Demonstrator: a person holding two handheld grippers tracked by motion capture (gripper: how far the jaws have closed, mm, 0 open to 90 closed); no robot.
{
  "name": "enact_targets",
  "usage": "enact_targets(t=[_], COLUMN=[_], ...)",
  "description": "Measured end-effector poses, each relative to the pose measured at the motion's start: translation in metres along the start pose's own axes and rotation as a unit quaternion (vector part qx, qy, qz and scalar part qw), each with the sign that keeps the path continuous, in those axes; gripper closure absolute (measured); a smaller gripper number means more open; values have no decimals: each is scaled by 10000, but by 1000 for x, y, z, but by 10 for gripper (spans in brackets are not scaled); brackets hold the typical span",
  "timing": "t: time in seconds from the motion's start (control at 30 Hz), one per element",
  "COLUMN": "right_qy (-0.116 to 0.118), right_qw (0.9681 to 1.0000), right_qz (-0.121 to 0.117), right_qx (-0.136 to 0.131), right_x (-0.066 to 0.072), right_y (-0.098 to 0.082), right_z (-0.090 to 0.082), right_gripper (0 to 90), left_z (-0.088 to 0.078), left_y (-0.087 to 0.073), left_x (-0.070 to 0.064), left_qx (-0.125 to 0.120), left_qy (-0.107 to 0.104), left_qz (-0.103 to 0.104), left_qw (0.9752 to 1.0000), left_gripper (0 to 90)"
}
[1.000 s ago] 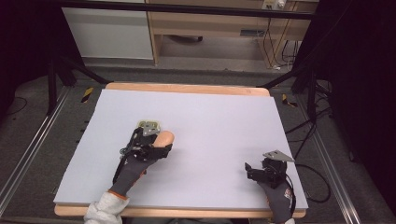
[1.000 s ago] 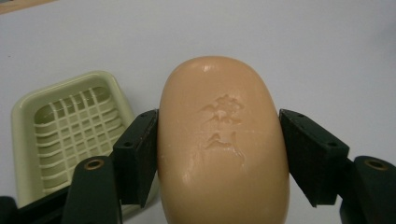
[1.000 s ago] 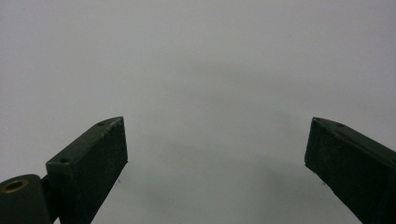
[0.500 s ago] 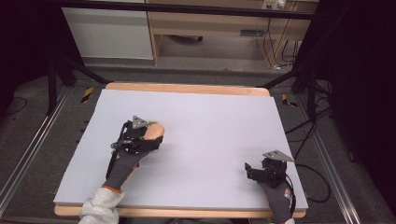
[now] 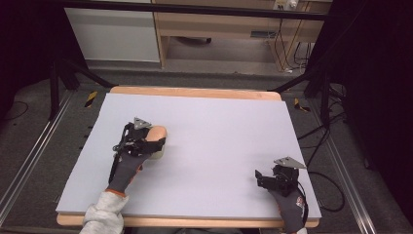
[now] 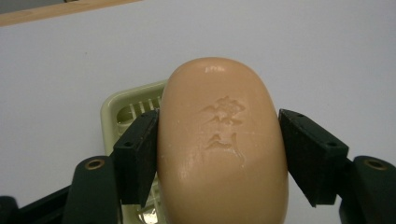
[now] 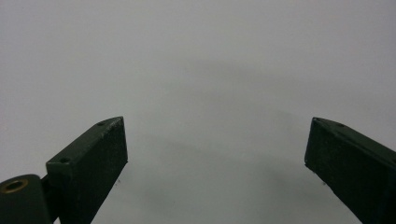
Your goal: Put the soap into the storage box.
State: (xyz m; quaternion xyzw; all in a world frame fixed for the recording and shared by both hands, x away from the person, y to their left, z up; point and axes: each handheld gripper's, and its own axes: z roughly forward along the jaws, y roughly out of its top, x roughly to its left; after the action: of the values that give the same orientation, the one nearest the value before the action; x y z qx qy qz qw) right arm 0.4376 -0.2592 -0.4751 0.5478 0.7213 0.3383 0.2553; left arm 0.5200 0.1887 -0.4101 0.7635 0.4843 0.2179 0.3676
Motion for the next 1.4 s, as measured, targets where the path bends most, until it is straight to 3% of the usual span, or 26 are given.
enact_targets(t=[0.23,0.67,1.4], right_qy=[5,2,31], right_qw=[10000,10000,10000], right_qz=[1,-7,49], right_qx=[13,43,56], right_x=[1,2,1], right_y=[0,0,0], right_z=[1,2,3], right_gripper=[62,62,62], left_z=[4,12,28], left_y=[0,-1,-10], left_x=[6,8,18], left_qx=[-62,-91,118], left_qy=[128,295,470], left_qz=[-115,-133,-209], left_qw=[9998,9994,9986], left_gripper=[318,319,320])
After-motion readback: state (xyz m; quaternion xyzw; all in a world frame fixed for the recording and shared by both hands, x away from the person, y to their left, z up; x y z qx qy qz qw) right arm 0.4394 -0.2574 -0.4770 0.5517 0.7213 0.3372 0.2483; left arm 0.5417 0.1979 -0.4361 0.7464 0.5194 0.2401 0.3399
